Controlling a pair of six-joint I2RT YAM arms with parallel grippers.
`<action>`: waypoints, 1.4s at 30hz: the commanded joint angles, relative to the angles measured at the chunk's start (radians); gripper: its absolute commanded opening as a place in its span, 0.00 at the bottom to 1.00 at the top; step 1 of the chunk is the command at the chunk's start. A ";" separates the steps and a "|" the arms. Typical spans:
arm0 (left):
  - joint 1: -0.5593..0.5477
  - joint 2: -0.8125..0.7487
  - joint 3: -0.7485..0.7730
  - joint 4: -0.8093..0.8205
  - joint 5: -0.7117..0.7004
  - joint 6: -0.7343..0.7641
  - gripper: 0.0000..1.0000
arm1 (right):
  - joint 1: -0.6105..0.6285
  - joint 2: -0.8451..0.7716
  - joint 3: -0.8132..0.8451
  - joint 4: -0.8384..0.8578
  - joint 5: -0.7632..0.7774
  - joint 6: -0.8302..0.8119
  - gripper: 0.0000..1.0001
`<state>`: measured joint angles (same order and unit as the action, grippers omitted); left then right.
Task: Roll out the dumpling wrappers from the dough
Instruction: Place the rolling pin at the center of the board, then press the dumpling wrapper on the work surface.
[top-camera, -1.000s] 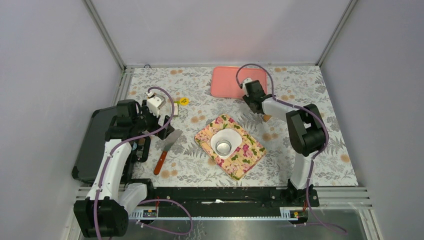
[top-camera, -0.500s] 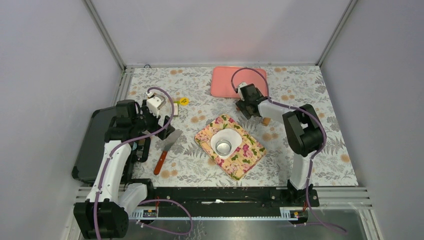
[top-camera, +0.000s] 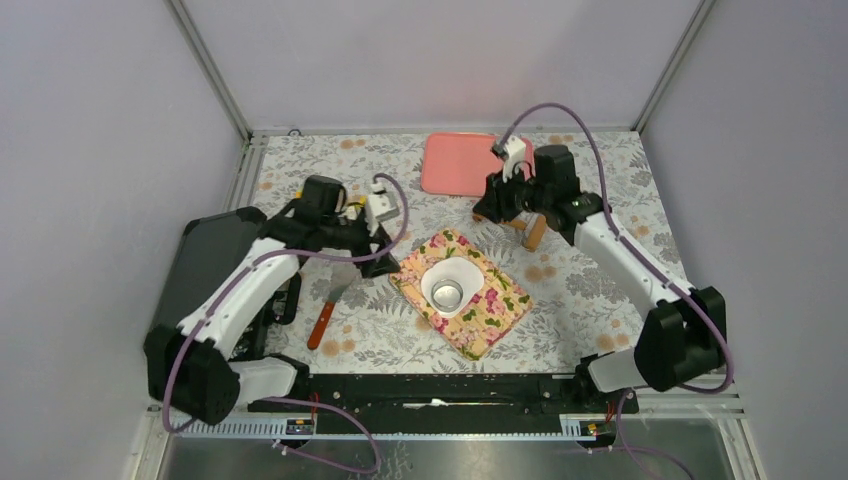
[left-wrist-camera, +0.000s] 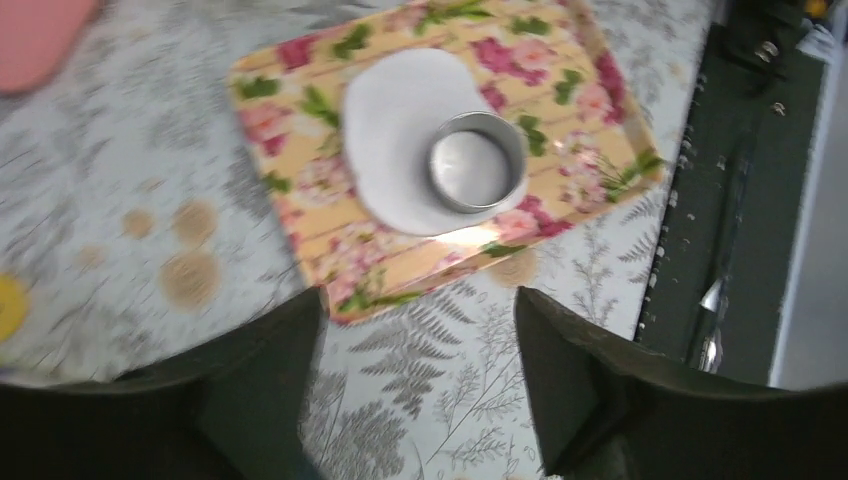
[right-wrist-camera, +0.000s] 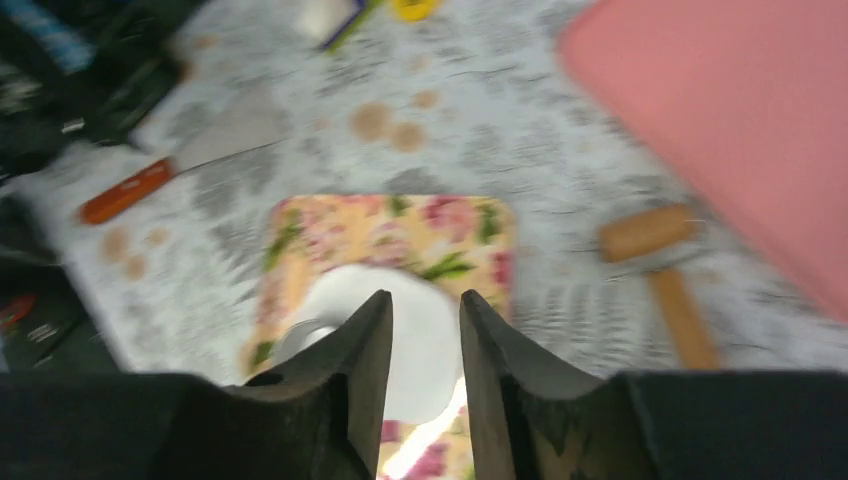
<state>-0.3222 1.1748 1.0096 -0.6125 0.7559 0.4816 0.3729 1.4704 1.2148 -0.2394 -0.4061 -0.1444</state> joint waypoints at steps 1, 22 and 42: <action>-0.108 0.159 0.059 -0.024 0.196 0.010 0.47 | -0.005 -0.045 -0.256 0.260 -0.521 0.293 0.26; -0.288 0.547 0.064 0.182 0.274 -0.189 0.00 | 0.005 0.220 -0.508 0.620 -0.716 0.597 0.00; -0.294 0.705 0.064 0.221 0.096 -0.291 0.00 | 0.021 0.407 -0.452 0.414 -0.643 0.467 0.00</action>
<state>-0.6113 1.8351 1.0645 -0.3992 0.9459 0.1894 0.3882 1.8439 0.7498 0.2497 -1.1198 0.3939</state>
